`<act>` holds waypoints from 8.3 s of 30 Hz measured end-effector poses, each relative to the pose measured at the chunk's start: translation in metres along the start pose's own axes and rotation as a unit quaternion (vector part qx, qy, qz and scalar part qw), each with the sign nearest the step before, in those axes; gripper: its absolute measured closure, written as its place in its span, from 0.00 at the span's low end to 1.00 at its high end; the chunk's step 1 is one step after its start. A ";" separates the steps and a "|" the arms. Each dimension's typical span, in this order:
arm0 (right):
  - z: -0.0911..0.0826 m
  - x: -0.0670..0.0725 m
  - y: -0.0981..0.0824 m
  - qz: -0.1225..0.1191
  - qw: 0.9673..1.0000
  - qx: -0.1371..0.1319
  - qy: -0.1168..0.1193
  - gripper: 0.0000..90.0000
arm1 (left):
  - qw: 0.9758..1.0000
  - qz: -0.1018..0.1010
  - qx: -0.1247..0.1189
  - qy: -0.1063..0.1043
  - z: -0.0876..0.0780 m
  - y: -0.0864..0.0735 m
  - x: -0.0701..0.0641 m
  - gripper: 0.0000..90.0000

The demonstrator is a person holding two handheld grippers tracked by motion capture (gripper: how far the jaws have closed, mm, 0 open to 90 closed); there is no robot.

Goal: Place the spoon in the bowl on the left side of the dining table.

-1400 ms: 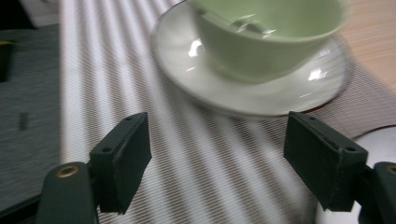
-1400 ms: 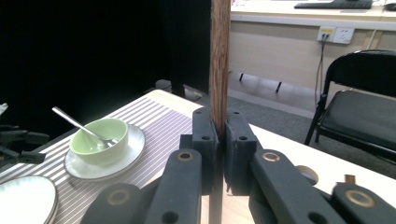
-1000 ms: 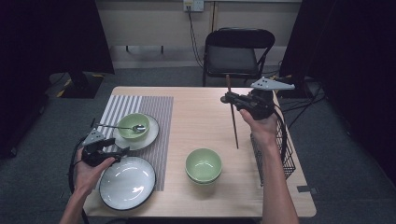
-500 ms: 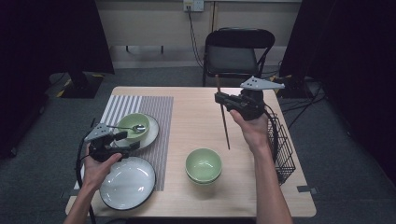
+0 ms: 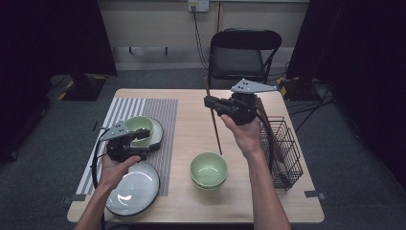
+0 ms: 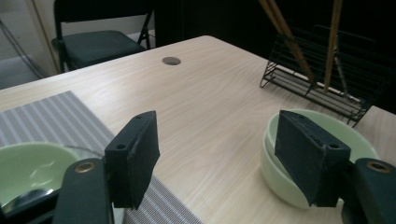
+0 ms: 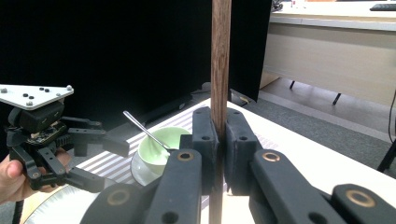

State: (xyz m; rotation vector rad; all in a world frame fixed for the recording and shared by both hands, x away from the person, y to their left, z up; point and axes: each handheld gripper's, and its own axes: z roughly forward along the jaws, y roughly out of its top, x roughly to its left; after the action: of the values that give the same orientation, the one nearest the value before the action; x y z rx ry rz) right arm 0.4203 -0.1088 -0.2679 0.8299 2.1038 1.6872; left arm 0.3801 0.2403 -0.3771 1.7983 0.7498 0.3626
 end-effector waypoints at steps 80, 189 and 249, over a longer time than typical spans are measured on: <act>0.023 0.043 -0.006 -0.007 0.996 -0.030 0.084 0.94 | 0.985 0.015 -0.060 -0.159 0.058 0.058 -0.047 0.94; -0.009 0.029 -0.106 -0.027 0.994 0.060 0.083 0.96 | 0.988 -0.010 -0.080 -0.128 0.050 0.081 -0.029 0.58; -0.023 0.029 -0.103 -0.018 0.992 0.064 0.104 0.96 | 0.996 -0.029 -0.056 -0.061 0.027 0.055 0.014 0.46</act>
State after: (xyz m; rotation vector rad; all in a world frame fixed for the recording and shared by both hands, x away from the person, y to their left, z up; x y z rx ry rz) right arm 0.3603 -0.1225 -0.3579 0.6701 2.3714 1.7004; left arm 0.4240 0.2185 -0.3369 1.6729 0.6809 0.2486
